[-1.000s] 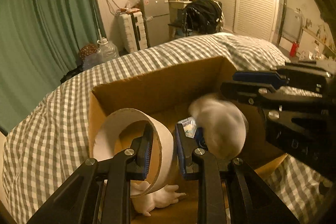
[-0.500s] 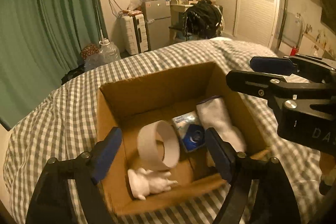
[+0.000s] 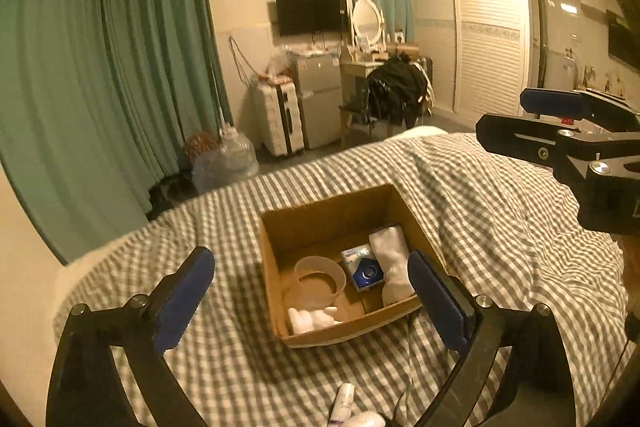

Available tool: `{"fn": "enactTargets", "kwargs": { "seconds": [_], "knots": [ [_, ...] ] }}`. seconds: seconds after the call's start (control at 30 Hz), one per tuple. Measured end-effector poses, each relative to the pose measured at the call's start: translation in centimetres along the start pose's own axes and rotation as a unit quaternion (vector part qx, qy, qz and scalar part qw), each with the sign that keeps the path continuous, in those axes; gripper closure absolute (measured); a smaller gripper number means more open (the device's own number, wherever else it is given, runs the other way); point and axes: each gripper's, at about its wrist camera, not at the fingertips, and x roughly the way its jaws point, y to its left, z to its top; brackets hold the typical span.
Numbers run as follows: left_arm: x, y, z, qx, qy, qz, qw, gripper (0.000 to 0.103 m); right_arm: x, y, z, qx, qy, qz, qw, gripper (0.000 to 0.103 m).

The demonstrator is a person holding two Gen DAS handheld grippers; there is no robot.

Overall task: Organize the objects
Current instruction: 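Lower the tape roll and sock into the box and open both tools, then grasp the white earbud case with the right tool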

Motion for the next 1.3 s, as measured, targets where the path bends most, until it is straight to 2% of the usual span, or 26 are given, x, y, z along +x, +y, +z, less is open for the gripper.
{"fn": "enactTargets", "kwargs": {
  "seconds": [0.13, 0.27, 0.47, 0.67, 0.77, 0.93, 1.07, 1.23, 1.3],
  "knots": [
    [-3.4, 0.1, -0.6, -0.009, -0.013, 0.026, 0.9995, 0.002, -3.1, 1.1, 0.1, -0.002, -0.007, 0.009, 1.0, 0.021],
    [-6.0, 0.0, -2.6, -0.024, -0.015, 0.037, 0.9989, 0.002, -5.7, 2.3, -0.9, -0.014, -0.007, 0.007, 1.0, 0.021],
    [-7.3, 0.0, -6.9, -0.038, 0.009, 0.056, 0.9976, 0.002, -7.3, 4.3, -4.7, -0.029, 0.017, 0.019, 0.999, 0.021],
    [-5.4, -0.4, -13.3, -0.057, 0.061, 0.09, 0.9924, 0.002, -5.5, 6.2, -11.1, -0.037, 0.076, 0.037, 0.996, 0.021],
    [-4.4, -0.8, -16.8, -0.066, 0.092, 0.106, 0.9879, 0.002, -3.8, 7.6, -15.1, -0.033, 0.121, 0.054, 0.991, 0.021],
    [-3.0, -1.8, -21.4, -0.056, 0.137, 0.109, 0.983, 0.002, -1.1, 9.6, -20.1, -0.035, 0.187, 0.07, 0.979, 0.021],
    [-2.5, -1.2, -22.6, -0.074, 0.157, 0.103, 0.9795, 0.002, 1.0, 10.8, -24.0, -0.03, 0.247, 0.095, 0.964, 0.021],
    [-2.3, -0.5, -22.7, -0.083, 0.16, 0.107, 0.9777, 0.002, 1.2, 12.1, -26.0, -0.038, 0.269, 0.118, 0.955, 0.021],
    [-1.9, -0.4, -22.8, -0.087, 0.166, 0.108, 0.9763, 0.002, 1.5, 13.0, -26.8, -0.049, 0.284, 0.131, 0.949, 0.026]
  ]
}}
